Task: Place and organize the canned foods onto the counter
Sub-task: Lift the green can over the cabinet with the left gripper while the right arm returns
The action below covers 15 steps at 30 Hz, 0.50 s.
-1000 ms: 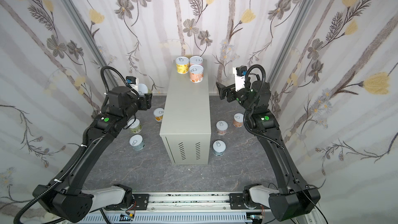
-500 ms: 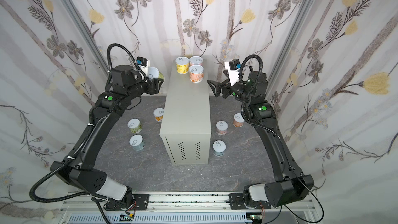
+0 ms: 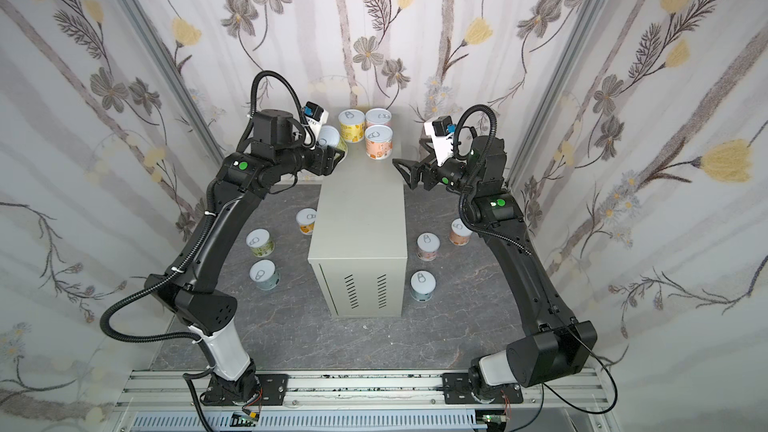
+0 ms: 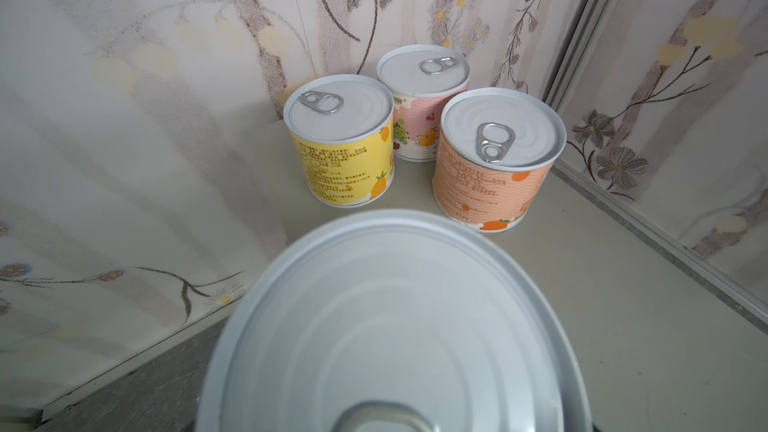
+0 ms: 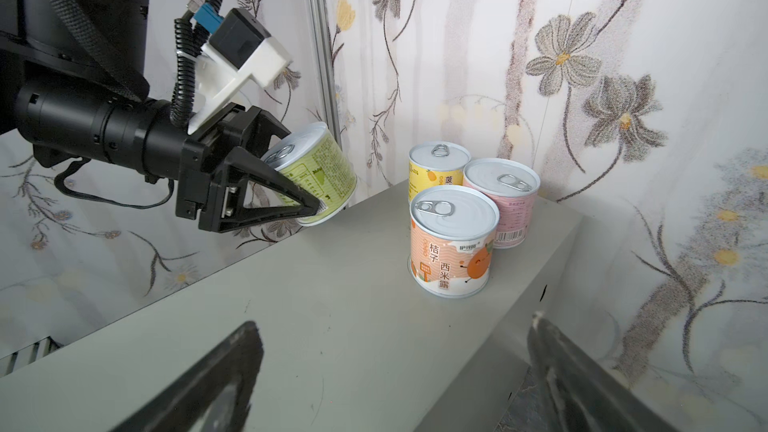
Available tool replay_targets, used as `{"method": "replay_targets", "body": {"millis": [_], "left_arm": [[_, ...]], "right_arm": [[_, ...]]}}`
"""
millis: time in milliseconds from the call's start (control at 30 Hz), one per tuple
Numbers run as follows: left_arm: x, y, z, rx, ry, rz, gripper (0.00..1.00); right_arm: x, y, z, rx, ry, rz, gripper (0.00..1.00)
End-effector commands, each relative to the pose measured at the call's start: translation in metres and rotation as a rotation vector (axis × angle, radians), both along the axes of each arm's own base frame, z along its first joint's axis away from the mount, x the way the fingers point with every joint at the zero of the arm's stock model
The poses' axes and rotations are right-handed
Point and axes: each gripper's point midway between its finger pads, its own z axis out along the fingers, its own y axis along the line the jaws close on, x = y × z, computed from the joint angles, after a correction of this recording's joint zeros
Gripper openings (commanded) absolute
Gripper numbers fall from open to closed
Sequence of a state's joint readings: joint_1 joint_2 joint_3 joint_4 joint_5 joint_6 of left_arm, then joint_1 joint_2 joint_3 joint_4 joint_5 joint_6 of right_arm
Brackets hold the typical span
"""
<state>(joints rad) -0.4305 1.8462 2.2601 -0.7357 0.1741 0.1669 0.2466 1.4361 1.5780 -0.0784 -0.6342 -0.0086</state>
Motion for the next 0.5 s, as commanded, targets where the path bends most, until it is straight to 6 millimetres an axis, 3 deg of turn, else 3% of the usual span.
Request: {"method": "replay_targets", "body": {"millis": [0,267,467], "left_arm": [[0.002,-0.007,0.003,0.028,-0.015,-0.024,0.62],[-0.002,-0.022,-0.017,0.064,0.048,-0.080,0.63],[-0.009,-0.020,-0.016,0.075,0.060,-0.078,0.65]], "right_arm": [[-0.001,0.005,0.006,0.002,-0.042,0.030,1.00],[0.001,0.007,0.002,-0.007,-0.047,0.040,1.00],[0.007,0.008,0.000,-0.006,-0.040,0.037,1.00]]}}
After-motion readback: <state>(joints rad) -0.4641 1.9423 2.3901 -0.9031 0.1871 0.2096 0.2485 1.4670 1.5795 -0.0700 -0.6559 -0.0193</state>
